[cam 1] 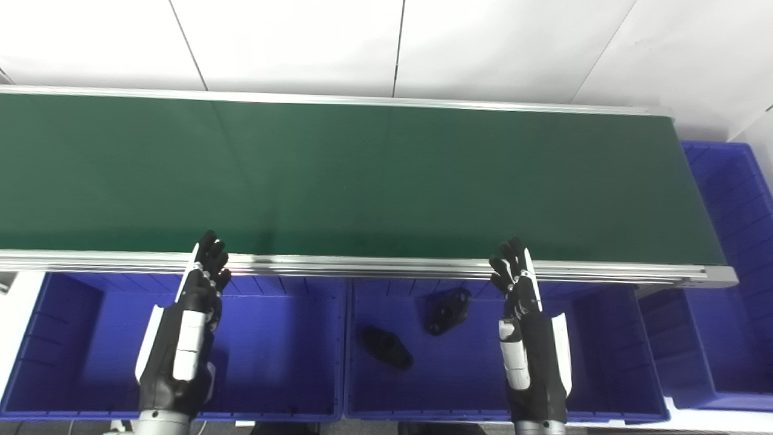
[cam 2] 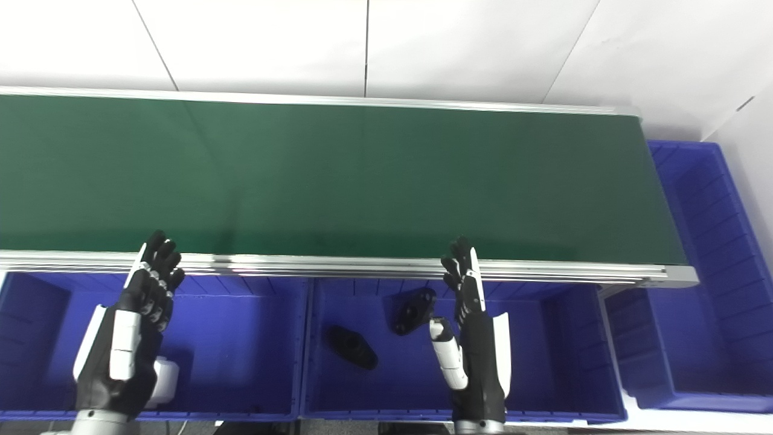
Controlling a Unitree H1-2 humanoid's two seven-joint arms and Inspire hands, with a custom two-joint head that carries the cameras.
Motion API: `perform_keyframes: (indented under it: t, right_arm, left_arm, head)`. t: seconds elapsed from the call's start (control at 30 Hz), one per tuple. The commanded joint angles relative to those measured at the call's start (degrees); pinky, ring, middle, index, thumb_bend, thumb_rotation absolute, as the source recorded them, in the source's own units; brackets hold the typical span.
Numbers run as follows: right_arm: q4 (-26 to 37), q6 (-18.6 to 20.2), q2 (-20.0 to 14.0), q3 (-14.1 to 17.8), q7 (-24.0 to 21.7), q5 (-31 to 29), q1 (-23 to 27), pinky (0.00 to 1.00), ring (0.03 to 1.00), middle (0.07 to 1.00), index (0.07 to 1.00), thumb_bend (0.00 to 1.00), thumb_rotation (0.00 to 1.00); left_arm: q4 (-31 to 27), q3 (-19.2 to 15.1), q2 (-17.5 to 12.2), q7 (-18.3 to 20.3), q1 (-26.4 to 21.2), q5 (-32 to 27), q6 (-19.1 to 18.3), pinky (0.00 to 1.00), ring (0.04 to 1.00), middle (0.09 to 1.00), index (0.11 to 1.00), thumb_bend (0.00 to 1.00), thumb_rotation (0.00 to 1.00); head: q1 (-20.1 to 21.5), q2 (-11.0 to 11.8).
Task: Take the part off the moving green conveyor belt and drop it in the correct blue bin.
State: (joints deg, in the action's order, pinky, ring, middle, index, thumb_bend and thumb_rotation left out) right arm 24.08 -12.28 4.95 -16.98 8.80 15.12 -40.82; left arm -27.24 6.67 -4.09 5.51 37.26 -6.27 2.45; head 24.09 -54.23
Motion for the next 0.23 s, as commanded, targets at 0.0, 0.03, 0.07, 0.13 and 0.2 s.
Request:
perform_keyframes:
  t: [0.0,0.03,0.07,0.13,0.2]
  right_arm:
    - [-0.13,-2.38,5.36,-4.49,0.66,0.18,0.01,0.92,0.928,0.963,0.982,0.83,0.98]
    - [-0.15,-2.65,5.09,-4.36,0.77,0.17,-0.09,0.92,0.929,0.965,0.982,0.82,0.99]
    - [-0.22,-2.92,4.85,-4.24,0.86,0.13,-0.16,0.91,0.93,0.965,0.982,0.82,0.99]
    - [-0.39,-3.43,4.43,-4.04,1.13,0.08,-0.31,0.91,0.931,0.963,0.98,0.81,1.0]
    - [-0.67,-3.88,3.95,-3.91,1.27,-0.07,-0.37,0.91,0.933,0.963,0.979,0.8,1.0]
  left_arm:
    - [-1.47,0.77,0.71,0.08,1.2,1.35,3.36,1.0,1.0,1.0,1.0,0.78,0.93]
    - [-1.49,1.08,0.9,0.05,1.44,1.77,3.71,1.0,1.0,1.0,1.0,0.78,0.92]
    - [-1.42,1.31,1.07,0.02,1.62,2.11,4.04,1.0,1.0,1.0,1.0,0.78,0.91]
    - [-1.32,1.72,1.38,-0.09,2.02,3.1,4.87,1.0,1.0,1.0,1.0,0.76,0.91]
    - [-1.08,2.07,1.56,-0.03,2.35,3.36,5.77,1.0,1.0,1.0,1.0,0.74,0.91]
  head:
    - [-0.84,0.21]
    - [-1.39,0.4]
    - [-1.85,0.6]
    - [-2.65,1.07]
    - [-3.25,1.55]
